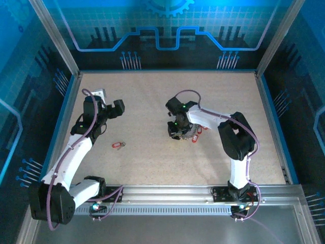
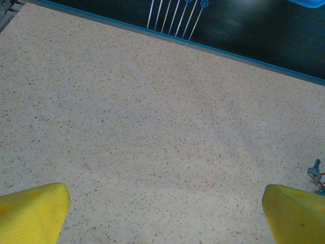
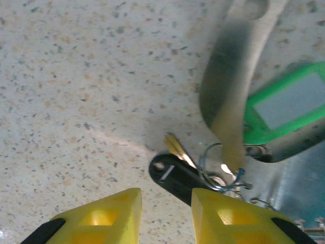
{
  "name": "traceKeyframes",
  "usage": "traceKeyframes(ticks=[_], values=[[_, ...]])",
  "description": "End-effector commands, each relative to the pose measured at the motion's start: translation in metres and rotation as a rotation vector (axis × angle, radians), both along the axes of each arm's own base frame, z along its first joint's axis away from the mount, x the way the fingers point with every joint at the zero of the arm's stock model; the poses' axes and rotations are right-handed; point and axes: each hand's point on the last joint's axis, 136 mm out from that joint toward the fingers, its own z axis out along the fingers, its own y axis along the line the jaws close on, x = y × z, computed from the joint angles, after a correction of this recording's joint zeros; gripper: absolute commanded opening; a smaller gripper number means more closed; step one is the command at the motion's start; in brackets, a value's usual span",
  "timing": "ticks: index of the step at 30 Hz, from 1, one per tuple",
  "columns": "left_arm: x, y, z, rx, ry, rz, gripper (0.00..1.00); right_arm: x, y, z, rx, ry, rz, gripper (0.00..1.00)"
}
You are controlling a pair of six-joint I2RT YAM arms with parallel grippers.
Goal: Put the keys on the keyring
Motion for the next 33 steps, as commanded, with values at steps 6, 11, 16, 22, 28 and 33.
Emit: traceKeyframes(ticks=[6, 11, 16, 22, 28, 33], values=[[0.001, -0.003, -0.002, -0.011, -0.002, -0.012, 0.99, -0.002, 0.014, 0.019, 0.1, -0.018, 0.013, 0.41], [0.002, -0.003, -0.001, -0.014, -0.007, -0.012, 0.99, -0.003, -0.026, 0.021, 0.033, -0.032, -0.127, 0.33], [0.001, -0.003, -0.002, -0.016, -0.006, -0.013, 0.99, -0.007, -0.045, 0.012, 0.115, 0.024, -0.239, 0.28], [0.001, -0.003, -0.003, -0.016, -0.001, -0.015, 0.99, -0.009, -0.034, 0.005, 0.221, 0.103, -0.284, 0.26], [0.001, -0.003, -0.002, -0.013, -0.004, -0.011, 0.99, -0.012, -0.042, -0.003, 0.178, 0.118, -0.314, 0.31], [0.002, -0.003, -0.003, -0.015, -0.003, -0.013, 0.99, -0.016, -0.049, -0.003, 0.153, 0.113, -0.317, 0.37]])
